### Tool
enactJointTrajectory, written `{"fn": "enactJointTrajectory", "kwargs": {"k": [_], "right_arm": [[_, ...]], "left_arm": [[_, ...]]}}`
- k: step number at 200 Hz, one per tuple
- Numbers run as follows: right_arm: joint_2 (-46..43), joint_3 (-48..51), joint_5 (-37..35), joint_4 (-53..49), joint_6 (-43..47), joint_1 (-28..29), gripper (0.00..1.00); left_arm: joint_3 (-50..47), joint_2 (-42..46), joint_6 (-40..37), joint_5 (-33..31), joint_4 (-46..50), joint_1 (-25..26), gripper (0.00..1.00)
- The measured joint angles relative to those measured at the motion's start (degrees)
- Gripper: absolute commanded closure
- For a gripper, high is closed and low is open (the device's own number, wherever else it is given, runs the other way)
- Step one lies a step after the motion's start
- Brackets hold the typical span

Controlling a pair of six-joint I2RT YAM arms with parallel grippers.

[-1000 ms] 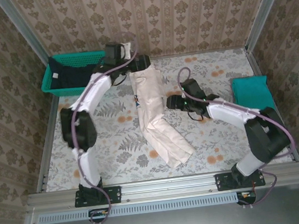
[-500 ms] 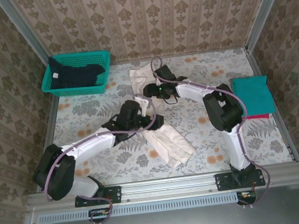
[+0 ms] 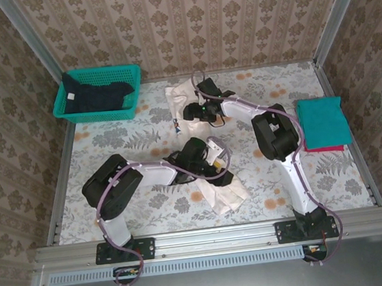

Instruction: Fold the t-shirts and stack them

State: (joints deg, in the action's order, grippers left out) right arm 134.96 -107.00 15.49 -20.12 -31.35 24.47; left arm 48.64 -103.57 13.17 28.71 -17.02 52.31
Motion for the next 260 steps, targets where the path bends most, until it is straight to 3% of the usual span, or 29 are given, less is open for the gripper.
{"fn": "enactJointTrajectory", "kwargs": {"k": [33,88,141,194,249,260], "right_arm": [[1.5,-2.7,0.0,-1.6,0.8,-1.6,0.27],[1.9,-3.8,-0.2,-2.5,0.8,-4.8,0.27],[-5.4,5.9,-2.4,0.3,0.3,-5.8,0.25],[-16.0,18.8,-6.3,9.6,-8.8,-9.4,0.25],[-14.4,23.6,-3.4,16.2,-18.4,-11.9,0.29],[-13.4,23.5,-2.7,17.0,-19.4,-11.8,0.34]], "left_arm": [[-1.0,1.1,-2.5,3.9,2.5,-0.3,0.1],[-6.8,11.1,-3.1,6.7,8.1,-0.7,0.08],[-8.2,12.2,-3.1,8.7,8.5,-3.4,0.08],[-9.9,21.5,-2.1,8.4,6.1,-7.7,0.06],[-14.0,33.9,-3.2,3.5,7.3,-11.5,0.03],[-14.6,36.1,-3.9,2.5,8.4,-11.7,0.03]]}}
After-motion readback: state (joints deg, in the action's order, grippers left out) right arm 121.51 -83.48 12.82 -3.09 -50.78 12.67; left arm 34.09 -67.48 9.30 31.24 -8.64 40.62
